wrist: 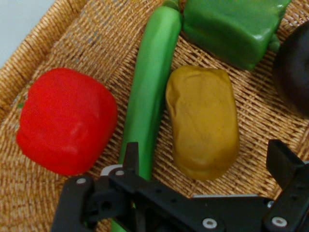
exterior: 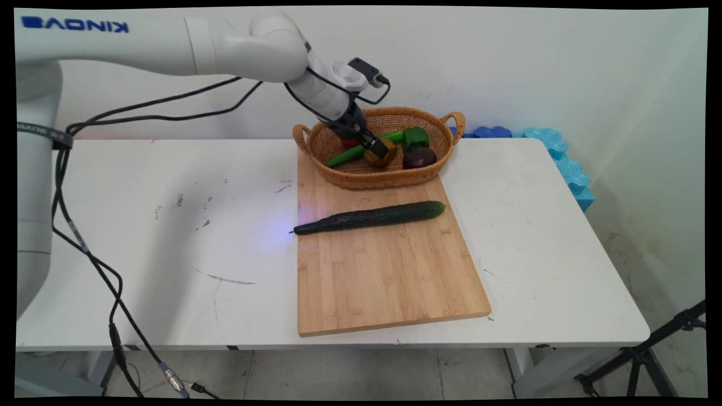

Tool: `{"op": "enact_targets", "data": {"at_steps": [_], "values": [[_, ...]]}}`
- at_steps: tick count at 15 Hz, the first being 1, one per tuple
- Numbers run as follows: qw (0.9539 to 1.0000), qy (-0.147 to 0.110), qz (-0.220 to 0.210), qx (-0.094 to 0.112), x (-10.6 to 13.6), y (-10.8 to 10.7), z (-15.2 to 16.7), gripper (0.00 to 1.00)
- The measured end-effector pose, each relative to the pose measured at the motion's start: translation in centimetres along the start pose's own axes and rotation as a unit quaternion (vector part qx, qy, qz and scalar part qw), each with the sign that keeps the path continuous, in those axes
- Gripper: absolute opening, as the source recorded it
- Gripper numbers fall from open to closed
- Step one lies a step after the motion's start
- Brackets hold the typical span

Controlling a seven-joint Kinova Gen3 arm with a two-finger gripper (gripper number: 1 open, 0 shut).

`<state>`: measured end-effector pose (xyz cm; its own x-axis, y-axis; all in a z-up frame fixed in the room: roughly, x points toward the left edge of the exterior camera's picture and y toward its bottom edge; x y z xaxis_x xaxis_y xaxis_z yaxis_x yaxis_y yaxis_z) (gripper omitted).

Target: Pick up the potato from the vegetable basket, then place the picked object on the cutting board

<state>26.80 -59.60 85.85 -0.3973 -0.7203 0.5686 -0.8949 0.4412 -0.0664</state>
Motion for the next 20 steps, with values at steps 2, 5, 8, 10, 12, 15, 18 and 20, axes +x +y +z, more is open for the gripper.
{"op": "enact_targets", "data": {"at_steps": [2,5,8,10,12,15,18,20], "values": [[1.0,-0.002,-0.002,0.0,0.0,0.1,1.1,1.0],[1.0,-0.003,-0.002,-0.002,0.1,0.2,2.1,1.0],[1.0,-0.002,-0.001,-0.003,0.1,0.3,2.8,1.0],[1.0,-0.002,0.0,-0.003,0.1,0.3,3.2,1.0],[1.0,0.0,0.002,-0.004,0.2,0.4,3.7,0.0],[1.0,0.002,0.006,-0.007,0.3,0.4,4.1,0.0],[0.9999,0.005,0.011,-0.009,0.4,0.6,4.2,0.0],[0.9998,0.008,0.015,-0.011,0.5,0.6,4.0,0.0]]}}
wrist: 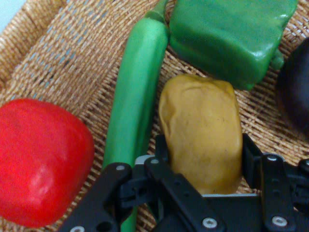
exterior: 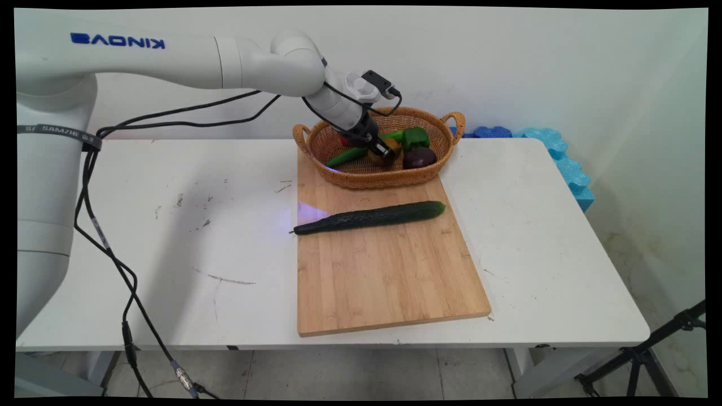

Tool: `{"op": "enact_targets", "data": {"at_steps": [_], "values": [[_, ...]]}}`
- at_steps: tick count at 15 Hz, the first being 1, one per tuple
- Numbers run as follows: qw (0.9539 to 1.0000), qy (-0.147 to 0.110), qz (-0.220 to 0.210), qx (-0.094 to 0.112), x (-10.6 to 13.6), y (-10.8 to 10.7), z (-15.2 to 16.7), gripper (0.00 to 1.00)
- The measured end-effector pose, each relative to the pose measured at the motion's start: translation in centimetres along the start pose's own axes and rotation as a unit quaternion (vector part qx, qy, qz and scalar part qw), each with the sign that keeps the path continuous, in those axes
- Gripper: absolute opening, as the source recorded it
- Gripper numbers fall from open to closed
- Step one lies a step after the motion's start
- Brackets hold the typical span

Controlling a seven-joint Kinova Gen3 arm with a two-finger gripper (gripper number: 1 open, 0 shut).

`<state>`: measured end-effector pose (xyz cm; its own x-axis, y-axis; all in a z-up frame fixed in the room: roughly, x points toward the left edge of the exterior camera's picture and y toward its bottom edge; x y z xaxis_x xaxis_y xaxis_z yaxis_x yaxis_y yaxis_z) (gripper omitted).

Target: Place the picked object on the cutting board

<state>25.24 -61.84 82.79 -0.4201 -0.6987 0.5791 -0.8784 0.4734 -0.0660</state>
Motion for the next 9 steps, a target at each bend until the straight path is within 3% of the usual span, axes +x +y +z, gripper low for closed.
{"op": "enact_targets", "data": {"at_steps": [4,9], "values": [[0.9998,0.013,0.012,-0.002,0.9,0.0,-2.3,0.0],[0.9989,0.033,0.031,-0.009,2.8,0.0,-8.6,0.0]]}}
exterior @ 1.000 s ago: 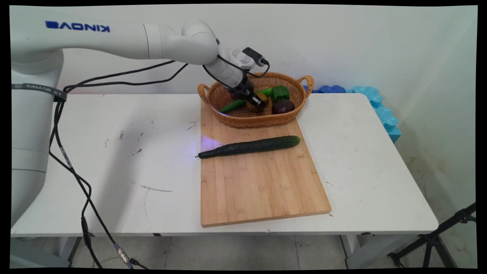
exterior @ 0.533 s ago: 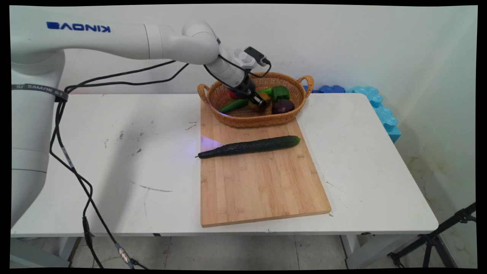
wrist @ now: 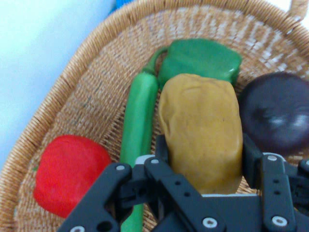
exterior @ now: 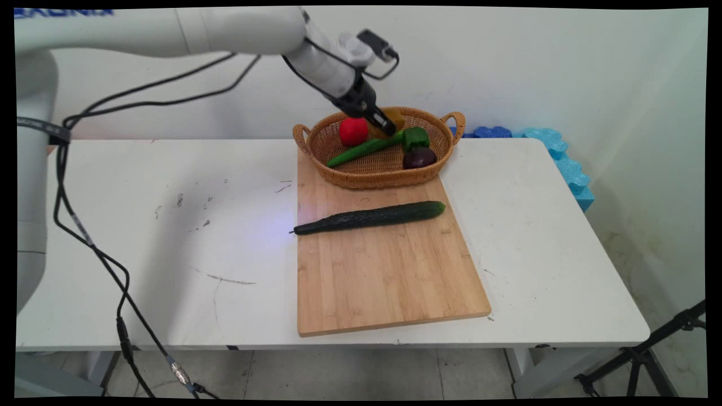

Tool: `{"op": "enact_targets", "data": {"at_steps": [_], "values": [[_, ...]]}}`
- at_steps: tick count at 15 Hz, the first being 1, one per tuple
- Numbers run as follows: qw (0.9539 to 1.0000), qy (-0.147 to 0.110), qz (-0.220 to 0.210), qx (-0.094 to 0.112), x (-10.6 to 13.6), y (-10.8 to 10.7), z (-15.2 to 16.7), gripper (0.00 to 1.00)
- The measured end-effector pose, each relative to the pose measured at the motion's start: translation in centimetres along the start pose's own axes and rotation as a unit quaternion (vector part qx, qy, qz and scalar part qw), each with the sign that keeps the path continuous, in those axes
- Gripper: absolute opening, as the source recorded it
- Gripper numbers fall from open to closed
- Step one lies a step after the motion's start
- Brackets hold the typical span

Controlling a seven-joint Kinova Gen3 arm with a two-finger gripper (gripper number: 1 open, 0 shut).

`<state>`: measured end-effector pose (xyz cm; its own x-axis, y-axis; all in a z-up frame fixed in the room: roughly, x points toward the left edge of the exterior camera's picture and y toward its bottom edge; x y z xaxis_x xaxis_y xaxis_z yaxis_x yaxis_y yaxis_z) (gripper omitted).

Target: Place the picked object on the cutting board

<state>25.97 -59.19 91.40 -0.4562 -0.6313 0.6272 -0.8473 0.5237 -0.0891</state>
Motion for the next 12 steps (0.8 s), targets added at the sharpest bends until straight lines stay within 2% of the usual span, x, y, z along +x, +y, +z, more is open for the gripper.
{"op": "enact_targets", "data": {"at_steps": [3,5,8,12], "values": [[0.9995,0.012,0.016,-0.022,1.0,0.8,-4.9,0.0],[0.9985,0.016,0.028,-0.045,0.8,1.7,-7.9,0.0],[0.9961,0.012,0.035,-0.08,-0.4,3.7,-11.3,0.0],[0.9917,0.002,0.051,-0.118,-3.1,7.1,-13.4,0.0]]}}
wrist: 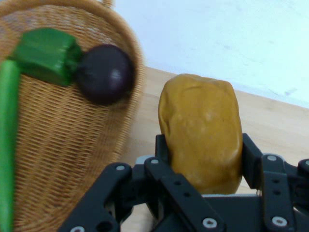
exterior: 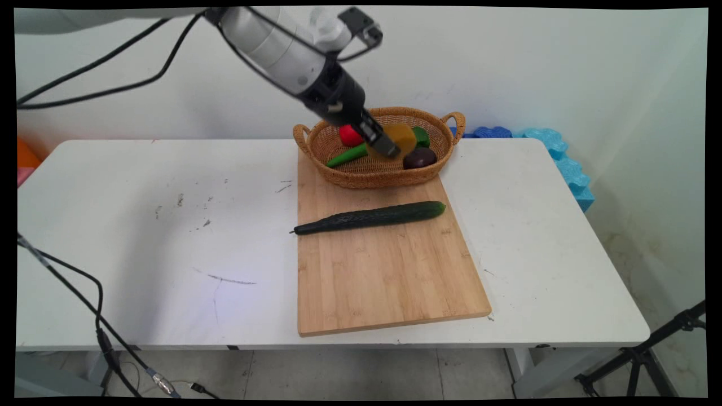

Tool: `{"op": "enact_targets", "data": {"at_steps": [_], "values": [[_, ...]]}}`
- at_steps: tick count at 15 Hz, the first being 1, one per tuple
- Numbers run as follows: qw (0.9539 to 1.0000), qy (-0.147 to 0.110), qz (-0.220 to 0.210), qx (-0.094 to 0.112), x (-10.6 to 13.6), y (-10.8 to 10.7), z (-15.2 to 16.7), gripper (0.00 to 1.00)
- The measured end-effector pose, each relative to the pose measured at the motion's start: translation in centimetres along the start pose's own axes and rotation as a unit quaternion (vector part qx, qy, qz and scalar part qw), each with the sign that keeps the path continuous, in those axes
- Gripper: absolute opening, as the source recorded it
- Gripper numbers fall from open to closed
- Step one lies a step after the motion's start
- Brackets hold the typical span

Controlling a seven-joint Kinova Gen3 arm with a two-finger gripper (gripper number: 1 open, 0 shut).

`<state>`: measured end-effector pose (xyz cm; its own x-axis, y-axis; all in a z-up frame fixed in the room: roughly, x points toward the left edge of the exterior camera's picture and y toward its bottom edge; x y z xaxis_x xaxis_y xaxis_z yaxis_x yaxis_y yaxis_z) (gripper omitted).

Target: Place the picked object on the cutting board

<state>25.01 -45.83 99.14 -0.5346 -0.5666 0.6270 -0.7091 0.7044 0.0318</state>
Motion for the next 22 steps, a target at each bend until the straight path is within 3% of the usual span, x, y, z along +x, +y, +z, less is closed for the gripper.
{"op": "enact_targets", "data": {"at_steps": [6,11,15,22], "values": [[0.9985,-0.009,0.036,-0.04,-3.3,4.9,2.2,0.0],[0.9955,-0.024,0.064,-0.066,-6.2,8.3,6.1,0.0],[0.9938,-0.033,0.079,-0.071,-7.7,9.9,9.3,0.0],[0.993,-0.038,0.092,-0.063,-9.0,10.6,12.6,0.0]]}}
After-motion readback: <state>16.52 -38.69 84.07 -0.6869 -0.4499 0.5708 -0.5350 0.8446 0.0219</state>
